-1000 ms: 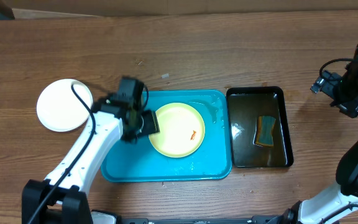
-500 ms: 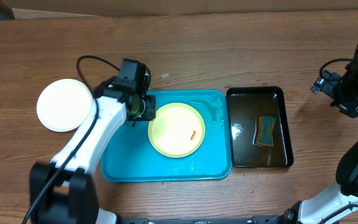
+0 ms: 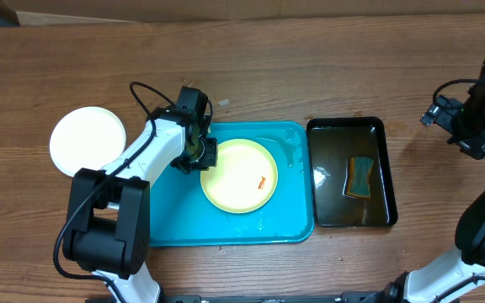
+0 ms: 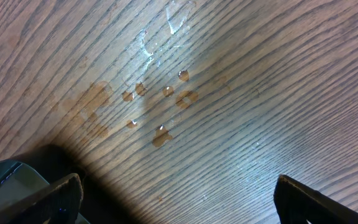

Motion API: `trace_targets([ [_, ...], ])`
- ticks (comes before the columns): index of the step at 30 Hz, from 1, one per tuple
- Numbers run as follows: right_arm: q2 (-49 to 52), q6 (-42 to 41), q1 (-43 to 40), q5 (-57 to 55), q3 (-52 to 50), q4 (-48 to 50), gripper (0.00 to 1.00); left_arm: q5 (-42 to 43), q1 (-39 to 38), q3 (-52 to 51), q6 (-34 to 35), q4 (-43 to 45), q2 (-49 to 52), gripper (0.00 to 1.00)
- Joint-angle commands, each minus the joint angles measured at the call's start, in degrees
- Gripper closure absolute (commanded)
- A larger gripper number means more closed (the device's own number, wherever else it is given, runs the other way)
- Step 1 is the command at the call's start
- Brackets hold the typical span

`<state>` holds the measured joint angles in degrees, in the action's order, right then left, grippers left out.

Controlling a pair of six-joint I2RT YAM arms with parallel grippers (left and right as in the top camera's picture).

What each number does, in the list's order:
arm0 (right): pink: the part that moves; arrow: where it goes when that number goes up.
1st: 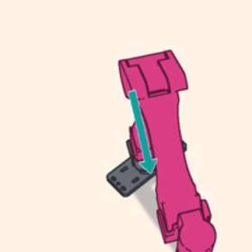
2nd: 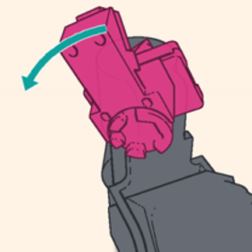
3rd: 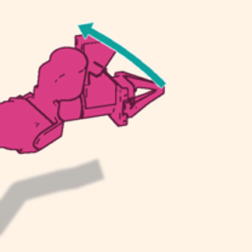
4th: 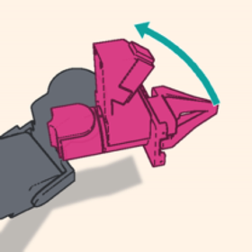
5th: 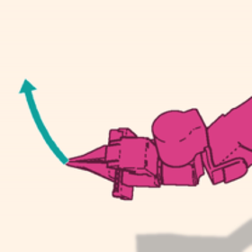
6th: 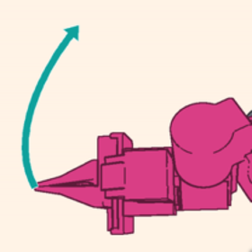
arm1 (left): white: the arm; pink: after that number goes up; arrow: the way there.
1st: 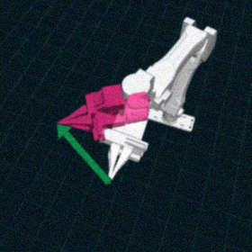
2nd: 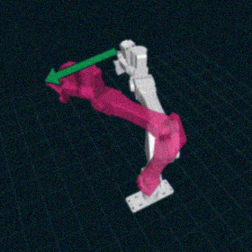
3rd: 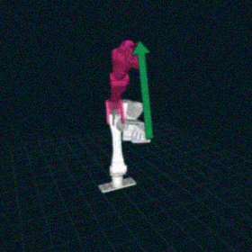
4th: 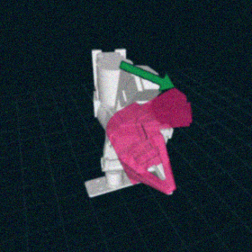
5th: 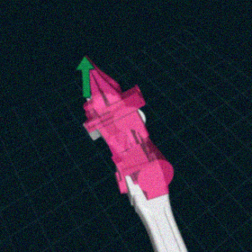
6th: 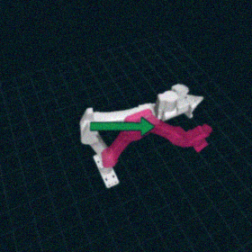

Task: Clean dirty plates on tray and stack at the side
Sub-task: 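Grip the yellow plate rim with the left gripper and slide it up-right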

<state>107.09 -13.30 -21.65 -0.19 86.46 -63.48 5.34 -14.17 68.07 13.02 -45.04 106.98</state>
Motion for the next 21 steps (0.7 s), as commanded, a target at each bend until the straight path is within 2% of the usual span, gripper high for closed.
trace_targets([
  [1,-0.9,-0.26,0.04,0.26,0.46,0.26,0.0,0.74,-0.26,0.22,0.44,0.07,0.81,0.96],
  [7,-0.9,-0.26,0.04,0.26,0.46,0.26,0.0,5.11,-0.33,0.22,5.66,-6.05,0.81,0.95],
  [9,-0.9,-0.26,0.04,0.26,0.46,0.26,0.0,4.98,-0.37,0.22,5.57,-6.71,0.81,0.85],
  [10,-0.9,-0.26,0.04,0.26,0.46,0.26,0.0,3.5,-0.37,0.22,4.94,-6.12,0.81,0.75],
  [12,-0.9,-0.26,0.04,0.26,0.46,0.26,0.0,1.33,-0.31,0.22,4.96,-4.9,0.81,0.71],
  [19,-0.9,-0.24,0.04,0.26,0.46,0.26,0.0,0.66,-0.11,0.22,5.01,2.19,0.81,0.79],
  [21,-0.9,-0.26,0.04,0.26,0.46,0.26,0.0,1.22,-0.24,0.22,5.03,2.49,0.81,0.86],
])
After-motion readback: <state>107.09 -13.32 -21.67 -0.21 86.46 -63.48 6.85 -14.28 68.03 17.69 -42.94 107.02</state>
